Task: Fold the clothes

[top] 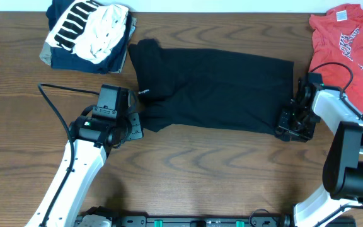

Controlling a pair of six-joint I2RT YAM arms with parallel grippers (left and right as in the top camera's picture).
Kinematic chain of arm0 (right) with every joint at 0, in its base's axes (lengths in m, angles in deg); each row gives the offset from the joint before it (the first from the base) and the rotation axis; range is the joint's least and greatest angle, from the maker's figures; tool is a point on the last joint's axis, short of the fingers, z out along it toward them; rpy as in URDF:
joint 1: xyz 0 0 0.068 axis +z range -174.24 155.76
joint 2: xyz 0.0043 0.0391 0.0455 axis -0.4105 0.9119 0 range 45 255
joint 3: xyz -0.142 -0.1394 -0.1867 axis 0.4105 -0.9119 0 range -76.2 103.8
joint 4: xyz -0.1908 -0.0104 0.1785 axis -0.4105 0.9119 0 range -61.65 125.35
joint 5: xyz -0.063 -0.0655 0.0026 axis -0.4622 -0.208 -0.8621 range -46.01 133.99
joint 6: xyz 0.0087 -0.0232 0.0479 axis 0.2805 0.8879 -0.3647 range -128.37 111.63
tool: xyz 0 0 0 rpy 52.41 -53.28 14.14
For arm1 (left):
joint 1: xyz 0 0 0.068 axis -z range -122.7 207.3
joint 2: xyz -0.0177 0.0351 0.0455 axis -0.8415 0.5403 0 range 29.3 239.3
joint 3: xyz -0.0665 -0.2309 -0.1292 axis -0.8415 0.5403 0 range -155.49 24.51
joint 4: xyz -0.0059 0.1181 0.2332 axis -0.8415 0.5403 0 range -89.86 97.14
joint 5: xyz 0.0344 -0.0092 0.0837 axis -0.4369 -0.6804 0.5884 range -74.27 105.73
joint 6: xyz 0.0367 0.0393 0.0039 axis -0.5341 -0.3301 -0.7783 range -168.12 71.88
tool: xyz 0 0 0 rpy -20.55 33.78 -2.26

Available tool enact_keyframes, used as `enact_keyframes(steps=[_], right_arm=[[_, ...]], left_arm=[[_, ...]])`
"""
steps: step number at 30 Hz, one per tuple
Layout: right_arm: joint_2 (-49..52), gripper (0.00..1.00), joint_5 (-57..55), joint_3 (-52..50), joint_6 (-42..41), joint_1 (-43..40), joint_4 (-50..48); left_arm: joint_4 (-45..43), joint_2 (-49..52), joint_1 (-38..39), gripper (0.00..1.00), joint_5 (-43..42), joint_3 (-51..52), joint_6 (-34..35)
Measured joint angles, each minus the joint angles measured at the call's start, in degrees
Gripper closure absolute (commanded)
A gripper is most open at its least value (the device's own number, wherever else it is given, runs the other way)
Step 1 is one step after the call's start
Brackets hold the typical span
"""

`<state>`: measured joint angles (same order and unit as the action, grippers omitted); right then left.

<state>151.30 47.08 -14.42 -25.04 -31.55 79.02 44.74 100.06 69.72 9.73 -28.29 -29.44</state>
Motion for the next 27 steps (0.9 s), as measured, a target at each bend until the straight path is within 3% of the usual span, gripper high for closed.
enact_keyframes(steps=[2, 4, 6, 7, 12, 21, 27], right_arm=[[-1.1, 0.5, -0.2, -1.4, -0.4, 0.2, -1.6], [-1.9, 0.6, -0.3, -2.4, -0.8, 0.3, -2.8], [-2.4, 0.92, -0.3, -3.2, -0.9, 0.3, -3.9], [-2.5, 0.99, -0.1, -3.3, -1.0, 0.4, -4.2], [-2.5, 0.99, 0.2, -3.0, -1.6, 0.4, -3.2], [-5.6, 0.99, 2.6, -1.2, 0.2, -3.0, 9.0], [-10.0, 0.99, 4.1, 2.4, 1.4, -5.2, 5.2]], left_arm=[[0.0, 0.0, 0.0, 0.94, 0.0, 0.0, 0.0], [0.0, 0.0, 0.0, 0.94, 0.0, 0.0, 0.0], [0.0, 0.0, 0.0, 0.94, 0.0, 0.0, 0.0], [-0.1, 0.0, 0.0, 0.94, 0.0, 0.0, 0.0], [0.0, 0.0, 0.0, 0.94, 0.0, 0.0, 0.0], [5.0, -0.2, 0.0, 0.94, 0.0, -2.0, 0.0], [-2.1, -0.3, 0.0, 0.94, 0.0, -3.0, -0.3]])
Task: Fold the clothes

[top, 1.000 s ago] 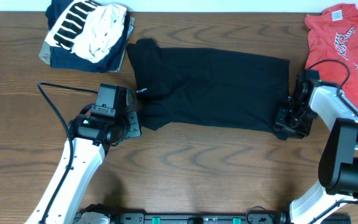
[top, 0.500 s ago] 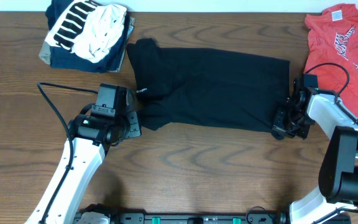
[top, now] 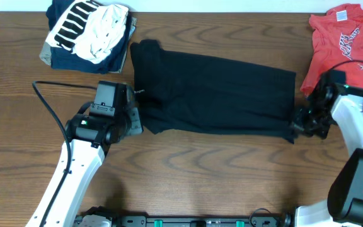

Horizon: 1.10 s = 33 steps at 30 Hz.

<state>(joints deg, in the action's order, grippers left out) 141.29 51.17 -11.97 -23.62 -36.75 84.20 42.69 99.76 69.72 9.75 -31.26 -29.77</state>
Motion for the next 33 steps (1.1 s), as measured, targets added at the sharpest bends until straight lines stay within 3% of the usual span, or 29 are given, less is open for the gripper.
enact_keyframes(steps=[19, 28, 33], right_arm=[[0.0, 0.99, 2.3, 0.2, -0.4, -0.2, -23.7], [0.0, 0.99, 2.3, 0.2, -0.7, -0.2, -29.9], [1.8, 0.99, 2.3, 0.2, -0.7, -0.2, -33.1]], left_arm=[[-35.4, 14.0, 0.0, 0.94, 1.9, -0.4, -3.8], [-42.8, 14.7, 0.0, 0.94, 5.0, -0.4, -4.7], [-47.3, 19.8, 0.0, 0.94, 5.6, -0.4, -4.9]])
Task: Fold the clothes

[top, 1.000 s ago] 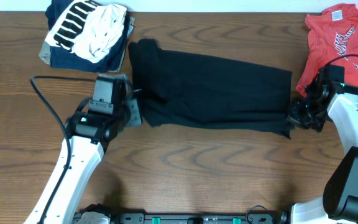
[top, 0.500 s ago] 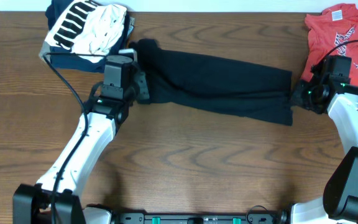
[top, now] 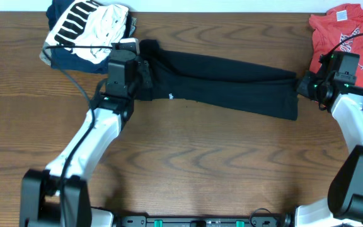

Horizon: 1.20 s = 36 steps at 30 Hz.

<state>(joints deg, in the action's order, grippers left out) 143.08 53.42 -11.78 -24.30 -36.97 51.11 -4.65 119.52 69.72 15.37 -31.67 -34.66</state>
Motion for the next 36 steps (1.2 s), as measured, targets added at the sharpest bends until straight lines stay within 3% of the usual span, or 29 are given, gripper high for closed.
enact_keyframes(steps=[6, 8, 9, 11, 12, 15, 21, 27, 32, 36], right_arm=[[5.6, 0.98, 0.0, 0.0, 0.0, 0.0, -5.2], [7.4, 0.88, 0.0, 0.0, -0.1, 0.0, -7.2], [8.5, 0.71, 0.0, 0.0, 0.0, 0.0, -8.3], [9.7, 0.43, -0.1, 0.0, -0.3, 0.0, -9.2], [10.0, 0.34, 0.0, 0.0, -0.3, 0.0, -9.4], [10.3, 0.22, -0.1, 0.0, -0.4, 0.0, -9.2], [10.3, 0.21, 0.1, 0.0, -0.2, 0.0, -8.2], [10.3, 0.29, 0.1, 0.0, 0.7, 0.0, -5.9], [10.3, 0.38, 0.0, 0.0, 1.6, 0.5, -5.1], [10.6, 0.41, 0.0, 0.0, 1.9, 0.9, -5.7]], left_arm=[[-9.4, 7.8, 0.0, 0.94, 0.6, 0.0, 0.0], [-12.5, 9.9, 0.0, 0.93, 0.6, 0.0, 0.0], [-13.8, 11.1, 0.0, 0.72, 0.6, 0.0, 0.0], [-15.0, 12.5, 0.0, 0.14, 0.6, 0.0, -0.2], [-15.1, 12.9, 0.0, 0.02, 0.6, 0.0, -0.2], [-15.1, 13.6, 0.0, 0.02, 0.6, 0.0, -0.2], [-9.9, 12.8, 0.0, 0.02, 0.6, -0.2, -0.2], [17.1, 7.6, 0.0, 0.02, 0.6, -7.0, -0.2], [31.3, 4.3, 0.0, 0.02, 0.7, -14.6, -1.3], [37.6, 3.6, 0.0, 0.02, 0.6, -16.8, -2.4]])
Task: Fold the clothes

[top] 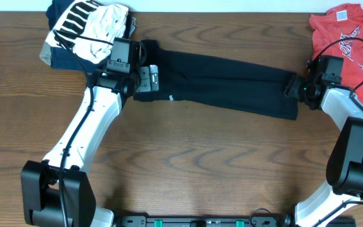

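Observation:
A black garment (225, 85) lies folded into a long narrow band across the back of the table. My left gripper (152, 79) rests over the band's left end with its grey fingers (154, 70) spread open and no cloth pinched between them. My right gripper (291, 86) sits on the band's right end at the upper corner. It looks open, and the cloth beneath it lies flat. A red shirt (345, 41) is spread out at the far right corner.
A pile of folded clothes (87, 34), striped and white on top, stands at the back left, just beside the left arm (87, 132). The red shirt lies under the right arm's cable. Bare wooden table (200, 164) fills the front half.
The left gripper has shifted slightly right and toward the front onto the band's left end, and now stands open. The right gripper has moved a little left onto the band's right corner. The garment stays folded.
The black garment first lay wide, with both grippers at its near corners. Both then held those corners, with the cloth pulled straight. Later the near edge lay over the far edge and the garment was a narrow band. Now both grippers rest at its ends, released.

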Controlling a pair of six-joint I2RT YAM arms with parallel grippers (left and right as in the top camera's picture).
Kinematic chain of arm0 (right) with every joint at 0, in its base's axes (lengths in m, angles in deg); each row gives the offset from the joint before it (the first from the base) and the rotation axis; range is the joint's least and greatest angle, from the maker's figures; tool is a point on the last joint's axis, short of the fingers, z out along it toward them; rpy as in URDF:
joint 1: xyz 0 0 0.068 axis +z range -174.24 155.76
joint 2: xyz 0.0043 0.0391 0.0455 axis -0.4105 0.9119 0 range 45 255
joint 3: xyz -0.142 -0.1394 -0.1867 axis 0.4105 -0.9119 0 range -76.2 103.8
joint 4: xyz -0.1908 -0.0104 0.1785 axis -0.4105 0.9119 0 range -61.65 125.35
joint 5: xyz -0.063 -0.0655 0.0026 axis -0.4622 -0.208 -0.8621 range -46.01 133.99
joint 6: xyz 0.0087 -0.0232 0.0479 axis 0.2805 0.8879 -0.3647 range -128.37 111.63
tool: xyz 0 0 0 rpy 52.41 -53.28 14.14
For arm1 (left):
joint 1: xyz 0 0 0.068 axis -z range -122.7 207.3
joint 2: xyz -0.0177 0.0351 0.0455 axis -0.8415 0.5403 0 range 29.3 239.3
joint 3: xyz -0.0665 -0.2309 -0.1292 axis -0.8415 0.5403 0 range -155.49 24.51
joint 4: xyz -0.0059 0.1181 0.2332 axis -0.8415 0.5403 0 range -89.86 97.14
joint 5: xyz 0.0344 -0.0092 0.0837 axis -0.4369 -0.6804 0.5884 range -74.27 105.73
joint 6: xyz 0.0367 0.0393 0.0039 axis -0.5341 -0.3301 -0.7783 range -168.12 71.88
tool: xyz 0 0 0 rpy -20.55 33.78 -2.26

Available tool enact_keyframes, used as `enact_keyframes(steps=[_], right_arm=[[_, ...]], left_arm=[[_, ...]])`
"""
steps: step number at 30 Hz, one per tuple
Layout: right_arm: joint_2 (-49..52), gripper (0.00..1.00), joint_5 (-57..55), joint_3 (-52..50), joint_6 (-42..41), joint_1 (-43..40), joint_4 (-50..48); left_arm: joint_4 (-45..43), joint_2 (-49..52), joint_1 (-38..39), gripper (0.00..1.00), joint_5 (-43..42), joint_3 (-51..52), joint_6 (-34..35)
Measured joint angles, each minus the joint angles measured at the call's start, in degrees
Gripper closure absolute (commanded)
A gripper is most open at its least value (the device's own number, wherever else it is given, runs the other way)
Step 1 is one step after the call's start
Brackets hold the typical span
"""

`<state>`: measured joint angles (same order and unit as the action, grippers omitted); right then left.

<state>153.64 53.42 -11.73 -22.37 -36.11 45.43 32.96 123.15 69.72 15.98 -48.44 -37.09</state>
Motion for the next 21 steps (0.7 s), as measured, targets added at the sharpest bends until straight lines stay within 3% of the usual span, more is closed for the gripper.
enact_keyframes(steps=[8, 14, 18, 20, 21], right_arm=[[3.1, 0.46, -0.1, 0.3, 0.3, 0.0, -1.3], [3.5, 0.73, 0.1, 0.6, 0.9, 0.0, -1.3], [3.7, 0.83, 0.0, 0.6, 0.7, 0.7, -1.0], [3.7, 0.99, 0.0, 0.7, 0.8, 1.1, -0.8], [3.7, 0.99, 0.2, 0.8, 0.8, 1.1, -0.2]], left_arm=[[6.0, 0.0, 0.0, 0.02, 0.0, 0.0, -0.6], [8.5, 0.0, 0.0, 0.02, 0.0, 0.0, -0.6], [9.4, 0.0, -0.4, 0.02, 0.0, 0.0, -0.7], [9.4, 0.0, -1.1, 0.02, 0.2, 0.0, -0.7], [9.4, 0.0, -1.4, 0.02, 0.2, 0.0, -0.7]])
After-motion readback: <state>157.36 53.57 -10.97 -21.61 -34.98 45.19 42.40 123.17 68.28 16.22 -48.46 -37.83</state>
